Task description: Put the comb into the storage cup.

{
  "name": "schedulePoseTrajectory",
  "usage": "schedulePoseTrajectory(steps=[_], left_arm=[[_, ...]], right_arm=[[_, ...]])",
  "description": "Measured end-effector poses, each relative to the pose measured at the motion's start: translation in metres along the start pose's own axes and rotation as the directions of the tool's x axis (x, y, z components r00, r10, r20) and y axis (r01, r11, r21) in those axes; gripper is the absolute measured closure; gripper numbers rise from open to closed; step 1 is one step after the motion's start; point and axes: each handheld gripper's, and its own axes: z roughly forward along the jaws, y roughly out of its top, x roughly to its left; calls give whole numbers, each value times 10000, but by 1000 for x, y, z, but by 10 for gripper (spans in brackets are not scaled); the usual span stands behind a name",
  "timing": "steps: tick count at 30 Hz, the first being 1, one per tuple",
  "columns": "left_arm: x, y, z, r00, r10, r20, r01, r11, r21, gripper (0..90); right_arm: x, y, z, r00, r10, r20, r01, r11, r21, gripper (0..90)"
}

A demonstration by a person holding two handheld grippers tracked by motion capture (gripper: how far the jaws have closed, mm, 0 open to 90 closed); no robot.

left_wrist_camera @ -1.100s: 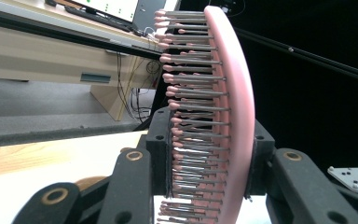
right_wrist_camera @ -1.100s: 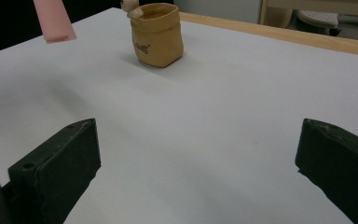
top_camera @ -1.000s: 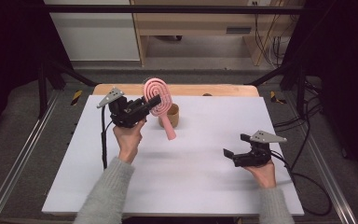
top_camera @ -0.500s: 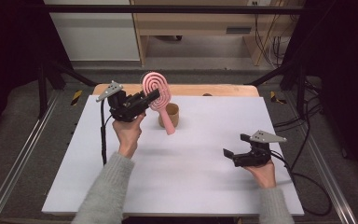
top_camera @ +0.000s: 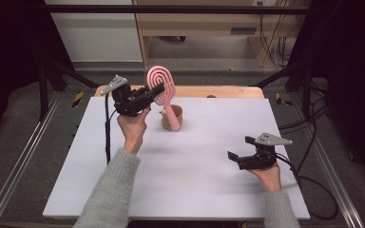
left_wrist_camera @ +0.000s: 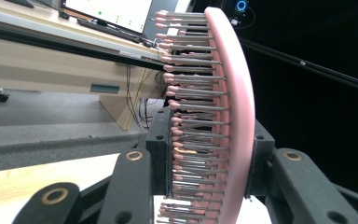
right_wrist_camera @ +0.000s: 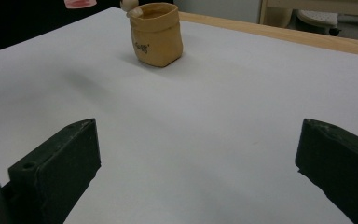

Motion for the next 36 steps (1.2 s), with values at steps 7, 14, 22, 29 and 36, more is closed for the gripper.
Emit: schedulePoseTrajectory(steps=[7, 14, 22, 29, 36], left_arm=[[0, 6, 10, 9999, 142, -52, -142, 9999, 49, 628], [4, 13, 19, 9999, 81, -140, -82, 10000, -51, 628], [14, 17, 28, 9992, -177, -371, 169, 9996, -216, 627], [24, 16, 34, 9973, -286, -669, 272, 9994, -219, 627], [29, 13, 41, 9960, -388, -810, 370, 9990, -232, 628]], right_arm=[[0, 0, 0, 10000, -15, -15, 15, 10000, -8, 4], [0, 0, 1, 10000, -41, 1, 41, 10000, 12, 3], [0, 0, 0, 10000, -27, 11, 27, 10000, 3, 3], [0, 0, 1, 10000, -78, -11, 78, 10000, 21, 3], [0, 0, 0, 10000, -81, -15, 81, 10000, -9, 3]])
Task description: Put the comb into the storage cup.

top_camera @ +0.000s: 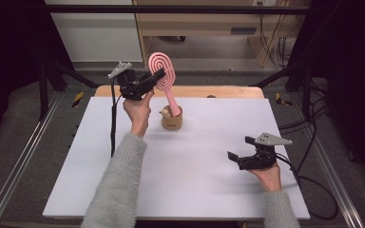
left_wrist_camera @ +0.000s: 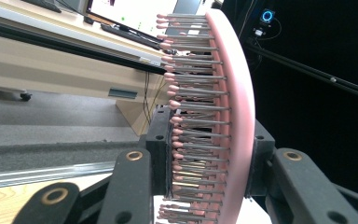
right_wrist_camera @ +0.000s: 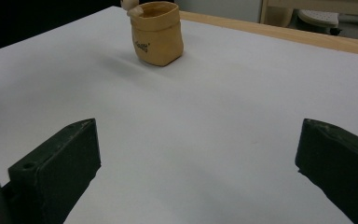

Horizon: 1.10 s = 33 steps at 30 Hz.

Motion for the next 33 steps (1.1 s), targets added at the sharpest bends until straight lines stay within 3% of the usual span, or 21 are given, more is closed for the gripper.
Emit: schedulePoseTrajectory(steps=[33], left_arm=[[13, -8, 25, 9983, 251, -520, -256, 9996, -99, 627]], right_arm=[[0, 0, 0, 10000, -20, -9, 20, 10000, 15, 4]])
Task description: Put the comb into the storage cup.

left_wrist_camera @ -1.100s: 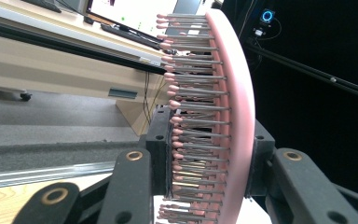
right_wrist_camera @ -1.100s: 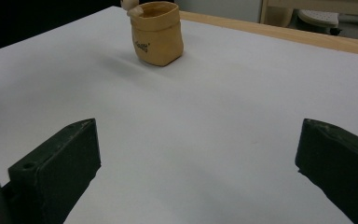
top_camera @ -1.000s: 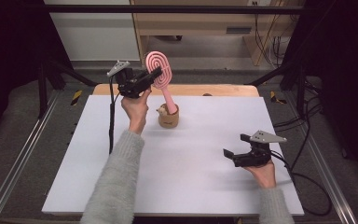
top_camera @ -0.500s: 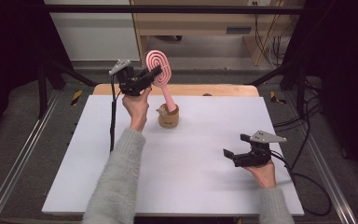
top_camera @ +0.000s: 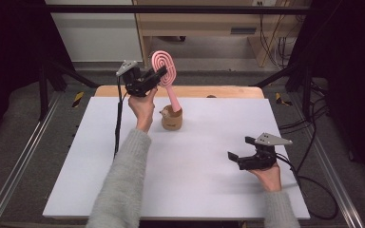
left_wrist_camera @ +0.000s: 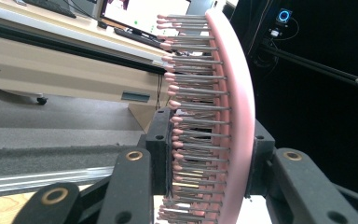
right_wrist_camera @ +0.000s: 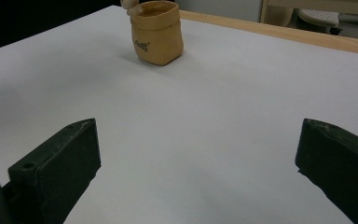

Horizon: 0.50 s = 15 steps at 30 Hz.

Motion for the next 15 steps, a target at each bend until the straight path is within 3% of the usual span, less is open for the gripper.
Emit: schedulePoseTrajectory(steps=[15], left_arm=[[10, -11, 7, 9998, -67, -193, 71, 9997, 249, 627]], right_arm=[[0, 0, 0, 10000, -32, 30, 32, 10000, 33, 3]])
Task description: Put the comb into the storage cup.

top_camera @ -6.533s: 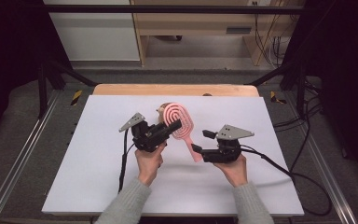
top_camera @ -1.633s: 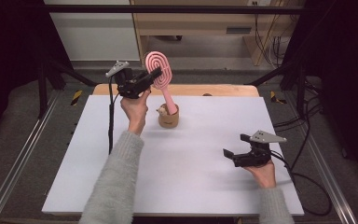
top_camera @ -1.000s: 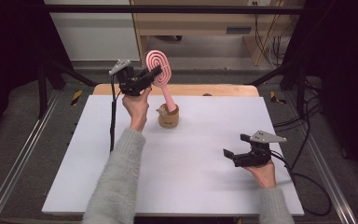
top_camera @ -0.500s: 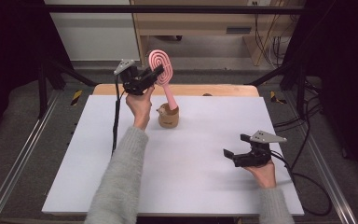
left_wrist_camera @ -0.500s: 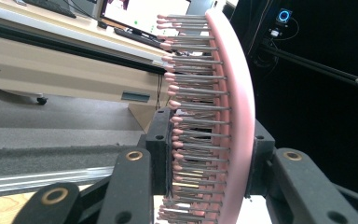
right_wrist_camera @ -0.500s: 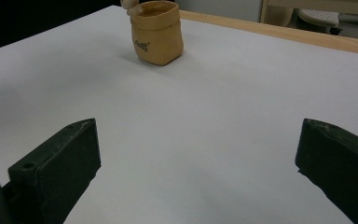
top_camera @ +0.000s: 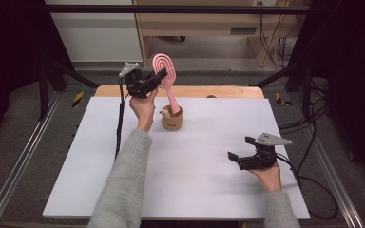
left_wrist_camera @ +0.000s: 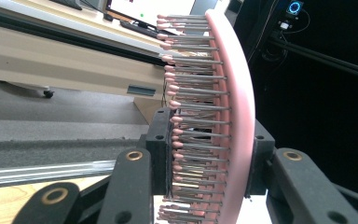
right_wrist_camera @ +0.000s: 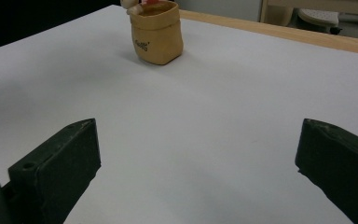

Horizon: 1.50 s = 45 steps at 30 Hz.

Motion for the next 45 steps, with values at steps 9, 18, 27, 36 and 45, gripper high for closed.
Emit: schedulePoseTrajectory(steps=[9, 18, 27, 36, 45], left_arm=[[4, -5, 1, 10000, 13, -47, -13, 9999, 125, 627], [7, -10, 2, 9999, 31, -116, -29, 9998, 216, 627], [11, -17, 2, 9999, -58, -141, 62, 9995, 314, 628], [13, -23, 3, 9999, -68, -159, 74, 9993, 375, 628], [13, -30, 5, 9998, -151, -142, 156, 9991, 387, 628]], right_arm=[[0, 0, 0, 10000, 0, -7, 0, 10000, -1, 3], [0, 0, 0, 10000, -14, -15, 14, 10000, 26, 3], [0, 0, 0, 10000, -17, -8, 17, 10000, 35, 3], [0, 0, 1, 10000, 18, -29, -18, 10000, 49, 3], [0, 0, 1, 10000, 16, -28, -16, 10000, 41, 3]])
